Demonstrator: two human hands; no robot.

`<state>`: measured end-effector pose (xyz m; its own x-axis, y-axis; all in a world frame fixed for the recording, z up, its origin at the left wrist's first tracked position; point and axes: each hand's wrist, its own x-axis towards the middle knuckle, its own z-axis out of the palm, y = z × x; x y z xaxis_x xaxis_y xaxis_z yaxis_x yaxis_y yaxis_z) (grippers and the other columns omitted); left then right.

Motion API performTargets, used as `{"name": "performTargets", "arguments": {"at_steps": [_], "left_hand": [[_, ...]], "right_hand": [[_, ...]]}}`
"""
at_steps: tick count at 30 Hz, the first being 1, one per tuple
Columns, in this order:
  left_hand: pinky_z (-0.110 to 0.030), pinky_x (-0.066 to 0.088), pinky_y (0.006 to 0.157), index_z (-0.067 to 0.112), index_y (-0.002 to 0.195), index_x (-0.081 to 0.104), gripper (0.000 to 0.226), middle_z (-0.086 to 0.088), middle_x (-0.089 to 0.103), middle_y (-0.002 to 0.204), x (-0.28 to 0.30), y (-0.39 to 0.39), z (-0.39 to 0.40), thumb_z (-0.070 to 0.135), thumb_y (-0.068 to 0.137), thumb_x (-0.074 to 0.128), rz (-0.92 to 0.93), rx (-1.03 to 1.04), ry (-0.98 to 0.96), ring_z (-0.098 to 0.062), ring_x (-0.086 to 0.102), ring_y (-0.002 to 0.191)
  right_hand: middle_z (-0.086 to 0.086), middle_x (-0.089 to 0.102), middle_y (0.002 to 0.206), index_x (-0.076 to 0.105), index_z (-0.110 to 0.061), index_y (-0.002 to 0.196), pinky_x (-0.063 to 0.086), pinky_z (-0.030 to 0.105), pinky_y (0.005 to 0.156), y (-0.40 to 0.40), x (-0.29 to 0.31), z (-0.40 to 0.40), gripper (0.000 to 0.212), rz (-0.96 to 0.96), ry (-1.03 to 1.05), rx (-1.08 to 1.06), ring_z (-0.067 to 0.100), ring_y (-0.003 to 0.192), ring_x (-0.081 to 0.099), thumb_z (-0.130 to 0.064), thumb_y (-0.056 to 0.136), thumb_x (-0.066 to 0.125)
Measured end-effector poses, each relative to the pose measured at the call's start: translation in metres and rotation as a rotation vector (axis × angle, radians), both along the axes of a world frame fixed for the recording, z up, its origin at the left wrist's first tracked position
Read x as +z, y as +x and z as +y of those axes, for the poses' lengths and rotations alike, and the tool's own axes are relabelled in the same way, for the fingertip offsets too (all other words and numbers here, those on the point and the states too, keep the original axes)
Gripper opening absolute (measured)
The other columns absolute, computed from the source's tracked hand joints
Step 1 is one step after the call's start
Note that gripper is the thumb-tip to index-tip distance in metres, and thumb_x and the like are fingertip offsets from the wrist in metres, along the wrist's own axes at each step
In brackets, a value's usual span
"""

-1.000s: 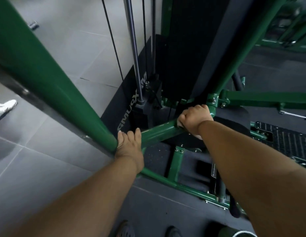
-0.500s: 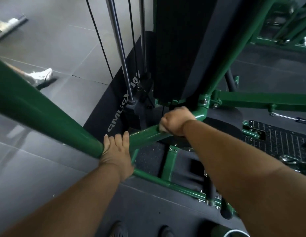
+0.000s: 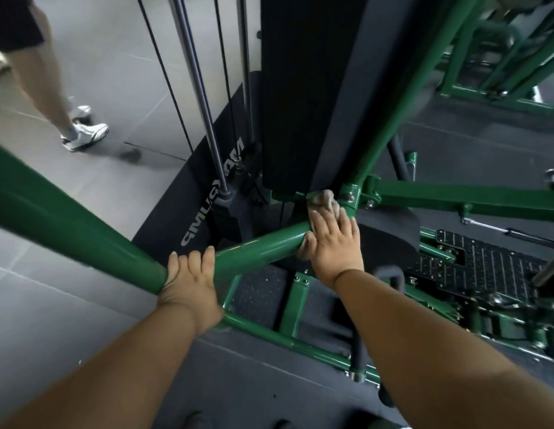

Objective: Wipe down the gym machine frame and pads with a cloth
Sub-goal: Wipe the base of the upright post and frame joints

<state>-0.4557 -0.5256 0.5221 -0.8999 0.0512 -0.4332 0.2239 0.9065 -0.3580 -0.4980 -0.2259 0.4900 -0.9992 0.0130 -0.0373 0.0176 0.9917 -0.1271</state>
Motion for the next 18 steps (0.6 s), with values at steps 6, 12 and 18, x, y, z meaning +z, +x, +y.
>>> {"name": "performTargets", "arguments": {"at_steps": [6, 12, 18], "left_hand": [[-0.055, -0.001, 0.128, 0.007, 0.162, -0.021, 0.131, -0.011, 0.025, 0.145, 0.009, -0.008, 0.003, 0.083, 0.079, 0.046, -0.098, 0.081, 0.039, -0.033, 0.031, 0.138], [-0.046, 0.033, 0.117, 0.022, 0.156, 0.023, 0.104, -0.007, 0.039, 0.146, 0.026, -0.039, 0.015, 0.089, 0.08, 0.047, -0.171, 0.262, 0.187, -0.031, 0.041, 0.136], [-0.047, 0.046, 0.107, 0.017, 0.149, 0.037, 0.091, -0.012, 0.046, 0.147, 0.019, -0.056, 0.013, 0.085, 0.089, 0.047, -0.187, 0.262, 0.277, -0.033, 0.048, 0.133]], "right_hand": [[-0.007, -0.001, 0.176, 0.007, -0.03, 0.168, -0.014, 0.057, 0.127, -0.016, 0.009, 0.019, 0.065, -0.083, 0.072, -0.055, 0.024, 0.16, -0.021, -0.051, 0.107, 0.006], [0.0, -0.024, 0.173, -0.005, -0.02, 0.168, 0.01, 0.051, 0.13, -0.013, 0.009, -0.013, 0.067, -0.153, -0.371, -0.374, 0.032, 0.16, -0.017, -0.044, 0.111, 0.022], [0.011, -0.013, 0.175, -0.007, -0.008, 0.166, 0.018, 0.045, 0.127, -0.029, 0.006, -0.013, 0.088, 0.05, -0.757, -0.617, 0.028, 0.162, 0.002, -0.042, 0.107, 0.048]]}}
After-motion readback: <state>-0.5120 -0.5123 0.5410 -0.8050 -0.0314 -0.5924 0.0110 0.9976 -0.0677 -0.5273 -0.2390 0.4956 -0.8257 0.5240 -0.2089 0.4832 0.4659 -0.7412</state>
